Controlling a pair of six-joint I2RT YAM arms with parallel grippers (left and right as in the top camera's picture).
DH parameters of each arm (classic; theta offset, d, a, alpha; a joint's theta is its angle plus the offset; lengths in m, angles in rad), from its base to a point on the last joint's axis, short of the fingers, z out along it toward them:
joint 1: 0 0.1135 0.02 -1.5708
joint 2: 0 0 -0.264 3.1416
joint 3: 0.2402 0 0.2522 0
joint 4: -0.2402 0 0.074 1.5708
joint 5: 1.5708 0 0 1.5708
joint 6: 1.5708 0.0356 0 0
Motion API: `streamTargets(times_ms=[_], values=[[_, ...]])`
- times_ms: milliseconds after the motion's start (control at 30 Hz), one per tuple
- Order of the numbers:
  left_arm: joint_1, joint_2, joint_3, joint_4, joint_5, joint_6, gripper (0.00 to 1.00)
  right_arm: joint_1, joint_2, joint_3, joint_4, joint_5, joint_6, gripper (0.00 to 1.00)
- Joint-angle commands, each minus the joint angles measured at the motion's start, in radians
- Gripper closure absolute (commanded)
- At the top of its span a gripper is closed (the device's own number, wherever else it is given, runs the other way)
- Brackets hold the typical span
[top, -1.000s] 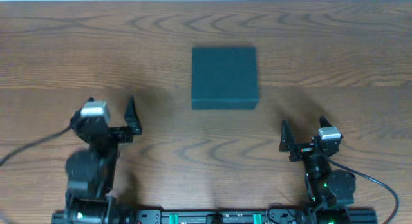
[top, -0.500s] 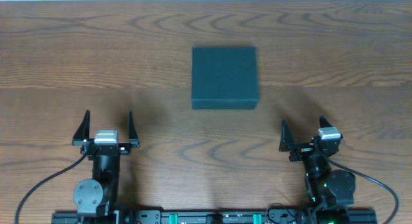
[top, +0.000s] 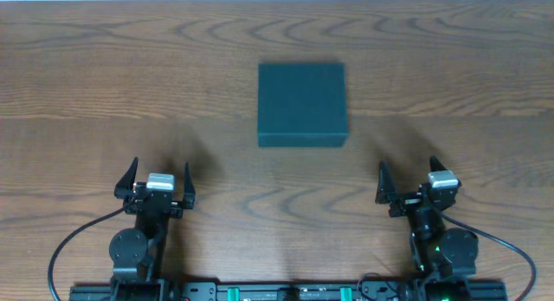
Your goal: Pack container
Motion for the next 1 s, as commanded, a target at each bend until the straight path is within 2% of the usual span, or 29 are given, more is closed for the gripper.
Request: streamTargets(times_ms=[0,67,967], values=[[0.006,-0.008,-0.008,-0.055,0.011,-0.101,0.05,-0.005,-0.005,-0.002,-0.005,-0.004,-0.012,0.01],[0.006,-0.008,-0.008,-0.055,0.011,-0.173,0.05,-0.005,-0.005,-0.002,-0.005,-0.004,-0.012,0.01],[0.006,-0.006,-0.007,-0.055,0.000,-0.175,0.05,-0.005,-0.005,-0.002,-0.005,-0.004,-0.012,0.01]])
